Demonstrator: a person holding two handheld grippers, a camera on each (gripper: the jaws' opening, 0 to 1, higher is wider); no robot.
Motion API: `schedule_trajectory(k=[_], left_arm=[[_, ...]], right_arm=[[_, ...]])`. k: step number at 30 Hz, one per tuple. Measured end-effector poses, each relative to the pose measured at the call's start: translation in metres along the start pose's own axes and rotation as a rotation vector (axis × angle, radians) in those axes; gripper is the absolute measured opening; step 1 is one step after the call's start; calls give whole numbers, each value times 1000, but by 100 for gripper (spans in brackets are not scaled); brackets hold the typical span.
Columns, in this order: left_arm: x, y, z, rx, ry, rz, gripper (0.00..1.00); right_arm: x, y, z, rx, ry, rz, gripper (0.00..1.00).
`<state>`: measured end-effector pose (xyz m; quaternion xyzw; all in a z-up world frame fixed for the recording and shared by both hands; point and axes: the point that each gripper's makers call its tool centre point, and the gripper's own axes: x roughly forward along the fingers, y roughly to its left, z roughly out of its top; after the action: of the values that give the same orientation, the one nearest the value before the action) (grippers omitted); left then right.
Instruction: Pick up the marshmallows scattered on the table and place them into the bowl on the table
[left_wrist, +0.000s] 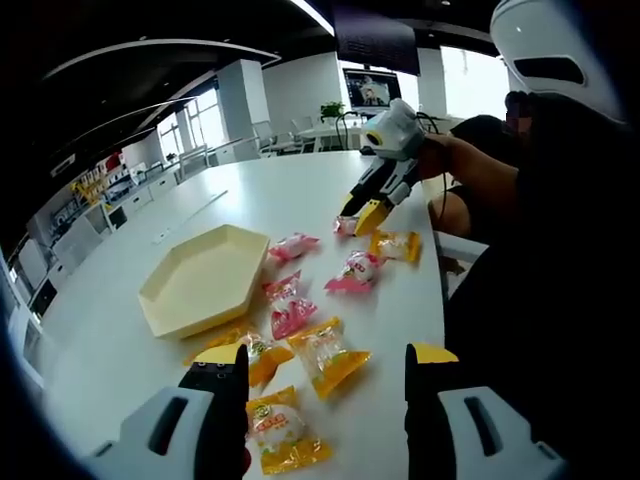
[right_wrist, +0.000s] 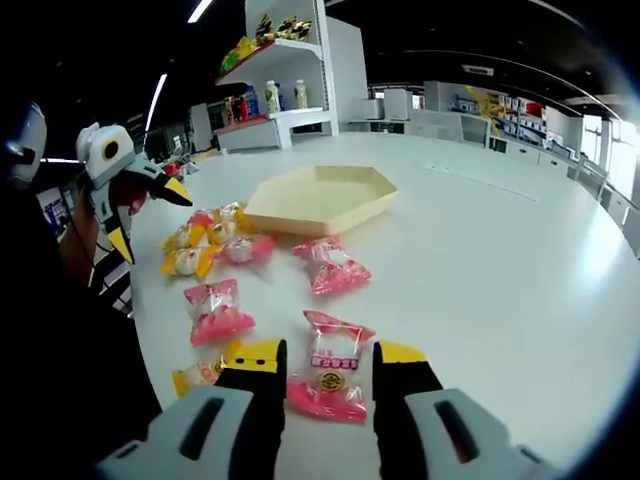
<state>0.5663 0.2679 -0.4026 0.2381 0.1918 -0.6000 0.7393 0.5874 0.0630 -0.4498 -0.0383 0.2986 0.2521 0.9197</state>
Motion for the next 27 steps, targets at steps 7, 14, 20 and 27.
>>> schedule_trajectory(k=[7,14,20,27], left_arm=[[1,-1,-2,-1,6,-5,63],[-1,-3,1,2,-6,-9,63],[0,-4,-2,-3,2,-14,63],[-1,-4,0,-5,-8,-10,63]], right_arm=[[3,3,-1,7,-9,7,31],[5,5,-1,13,-15,12,30],[6,7,0,8,-24,20,27],[6,8,2,-22,-25,23,24]])
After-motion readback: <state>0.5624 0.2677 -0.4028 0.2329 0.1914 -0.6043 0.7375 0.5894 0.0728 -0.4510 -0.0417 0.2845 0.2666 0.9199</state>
